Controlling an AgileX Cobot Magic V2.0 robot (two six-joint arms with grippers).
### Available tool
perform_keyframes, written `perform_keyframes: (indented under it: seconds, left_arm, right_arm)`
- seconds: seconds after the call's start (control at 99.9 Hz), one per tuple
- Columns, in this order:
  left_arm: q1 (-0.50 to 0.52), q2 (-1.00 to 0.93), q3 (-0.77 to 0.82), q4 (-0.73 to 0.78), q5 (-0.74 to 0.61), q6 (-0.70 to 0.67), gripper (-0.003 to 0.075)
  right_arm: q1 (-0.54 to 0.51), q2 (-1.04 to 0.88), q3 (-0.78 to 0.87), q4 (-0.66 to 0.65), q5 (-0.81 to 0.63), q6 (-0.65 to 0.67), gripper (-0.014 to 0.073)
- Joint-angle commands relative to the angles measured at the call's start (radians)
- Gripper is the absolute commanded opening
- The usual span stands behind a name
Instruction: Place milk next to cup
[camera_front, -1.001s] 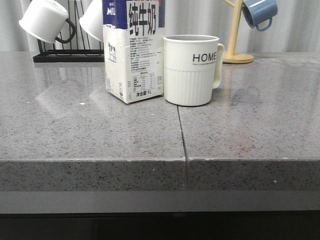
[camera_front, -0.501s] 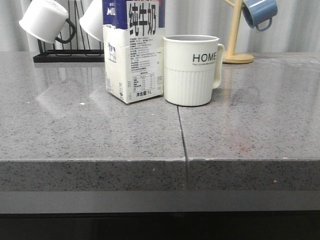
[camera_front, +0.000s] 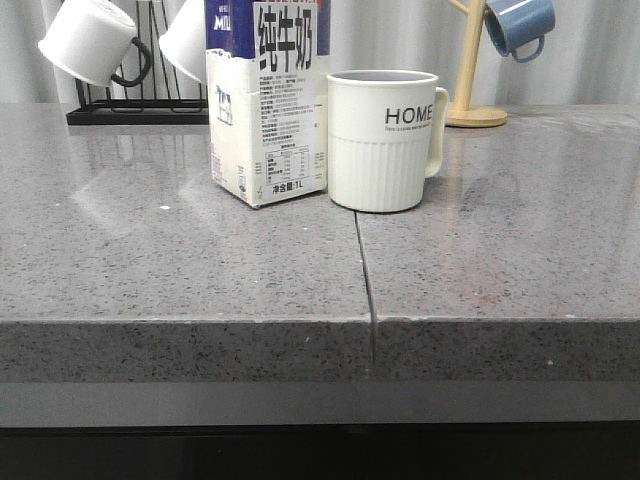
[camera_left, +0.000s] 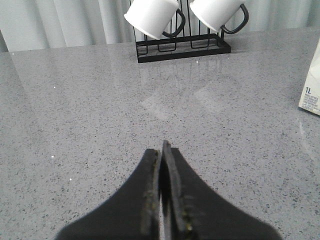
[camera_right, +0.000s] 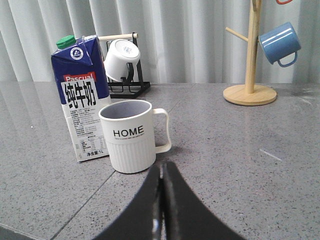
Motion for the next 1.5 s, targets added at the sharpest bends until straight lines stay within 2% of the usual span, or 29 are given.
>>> perform_keyframes:
  seconds: [0.0,0.15,0.22,0.33,0.601,0.661,1.492]
  left_arm:
    - [0.003,-0.018,-0.001,-0.01,-0.111,-0.007,-0.0021]
    - [0.003,-0.04,0.08,-0.025,-0.229,-0.013,-0.0021]
    - [0.003,-0.04,0.112,-0.062,-0.233,-0.029,-0.0021]
    - [0.003,-0.07,0.155,-0.036,-0.233,-0.042,-0.0021]
    - [0.048,-0.268,0.297,0.008,-0.233,-0.091,-0.0021]
    - [0.059,-0.274,0.292,0.011,-0.184,-0.091,-0.0021]
    - [0.061,-0.274,0.296,0.011,-0.188,-0.091,-0.002]
  right_arm:
    - [-0.001,0.012,-0.025,-0.013,-0.076,-0.001,-0.0066]
    - [-0.001,0.012,-0.025,-0.013,-0.076,-0.001,-0.0066]
    - [-0.001,0.012,-0.025,-0.013,-0.076,-0.001,-0.0066]
    - [-0.001,0.012,-0.025,-0.013,-0.076,-0.001,-0.0066]
    - [-0.001,0.012,-0.025,-0.013,-0.076,-0.001,-0.0066]
    - [-0.001,0.012,-0.025,-0.013,-0.076,-0.001,-0.0066]
    - [-0.001,0.012,-0.024,-0.013,-0.076,-0.001,-0.0066]
